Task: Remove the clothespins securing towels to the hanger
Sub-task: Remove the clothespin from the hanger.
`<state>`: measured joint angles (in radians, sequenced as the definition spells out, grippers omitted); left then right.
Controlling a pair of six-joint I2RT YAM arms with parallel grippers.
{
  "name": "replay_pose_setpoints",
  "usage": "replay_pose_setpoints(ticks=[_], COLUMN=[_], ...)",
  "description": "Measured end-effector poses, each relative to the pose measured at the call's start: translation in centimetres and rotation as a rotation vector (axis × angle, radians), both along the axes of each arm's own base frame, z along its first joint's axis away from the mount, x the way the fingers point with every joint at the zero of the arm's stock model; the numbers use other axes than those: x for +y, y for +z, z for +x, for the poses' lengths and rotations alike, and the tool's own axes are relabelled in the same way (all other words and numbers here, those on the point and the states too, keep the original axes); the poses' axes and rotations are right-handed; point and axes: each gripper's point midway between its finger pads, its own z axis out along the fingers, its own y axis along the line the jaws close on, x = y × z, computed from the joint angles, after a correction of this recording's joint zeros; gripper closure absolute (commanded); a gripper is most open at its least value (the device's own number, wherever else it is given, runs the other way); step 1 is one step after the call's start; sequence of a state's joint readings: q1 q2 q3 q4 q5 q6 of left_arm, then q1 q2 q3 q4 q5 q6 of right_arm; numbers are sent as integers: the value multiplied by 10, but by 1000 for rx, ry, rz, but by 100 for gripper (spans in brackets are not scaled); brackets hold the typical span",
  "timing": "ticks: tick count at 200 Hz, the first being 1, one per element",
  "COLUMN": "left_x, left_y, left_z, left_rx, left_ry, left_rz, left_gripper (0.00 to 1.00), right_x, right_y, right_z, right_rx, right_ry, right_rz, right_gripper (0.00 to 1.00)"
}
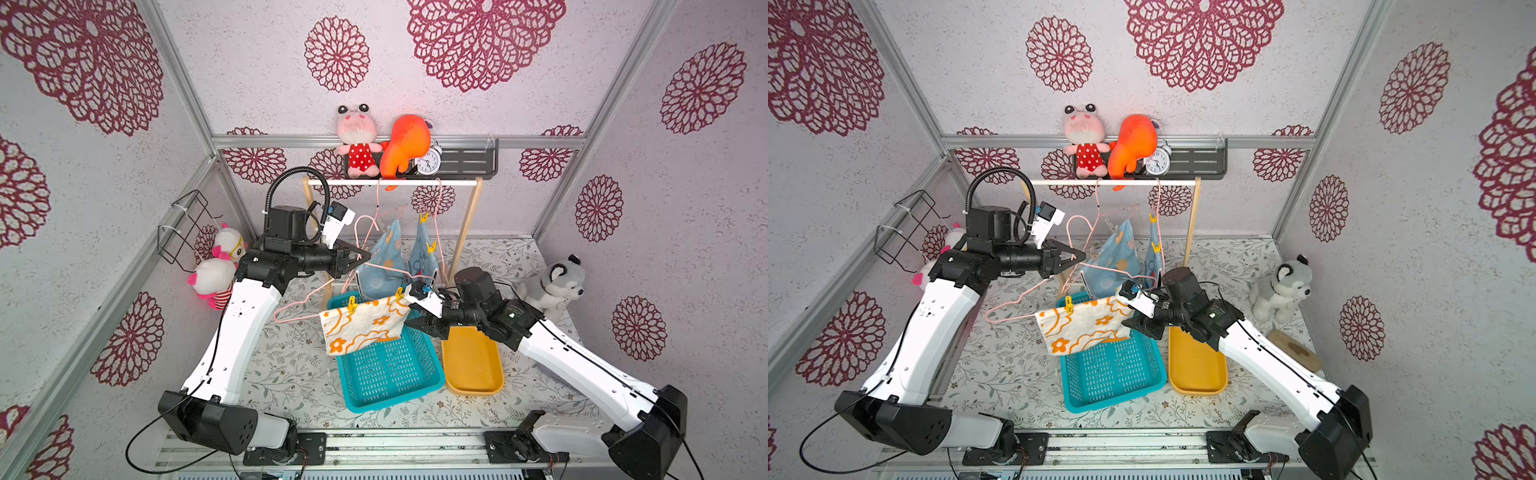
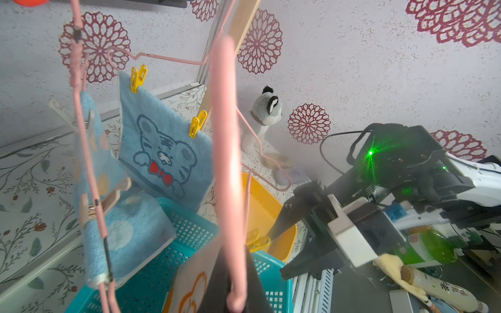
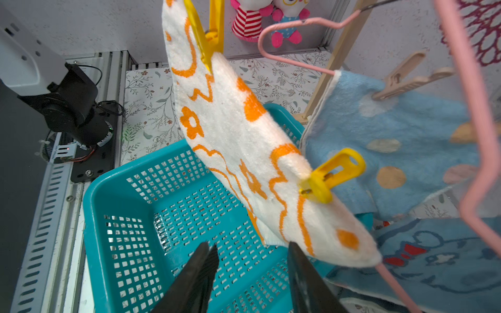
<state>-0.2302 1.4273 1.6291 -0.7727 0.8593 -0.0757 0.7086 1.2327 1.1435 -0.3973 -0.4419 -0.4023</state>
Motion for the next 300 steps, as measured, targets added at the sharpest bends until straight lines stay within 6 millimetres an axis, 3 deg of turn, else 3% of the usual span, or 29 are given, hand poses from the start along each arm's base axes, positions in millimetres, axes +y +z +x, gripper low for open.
replay_pose_setpoints(ticks=[57,126,169,217,300], left_x=[-6,-9,-11,-12,-12], left_y=[-5,-5,-9,-9,-9], left_z=[-4,-7,-5,-6,-6], left_rx=[36,45,63,65,62], left_ry=[-54,-86,-103,-110,-111], left_rz=[-25,-39,-46,-50,-49], left_gripper=[100,100,100,100,100], right_x=[3,9,16,19,19], right_y=[34,25,32,27,27], right_z=[23,22,21,20,18], right_rx=[-83,-73,-80,-60,-62], right_ry=[3,70,115,137,148], right_rz=[9,-32,-18,-22,-20], right_gripper=[52,52,53,59,80])
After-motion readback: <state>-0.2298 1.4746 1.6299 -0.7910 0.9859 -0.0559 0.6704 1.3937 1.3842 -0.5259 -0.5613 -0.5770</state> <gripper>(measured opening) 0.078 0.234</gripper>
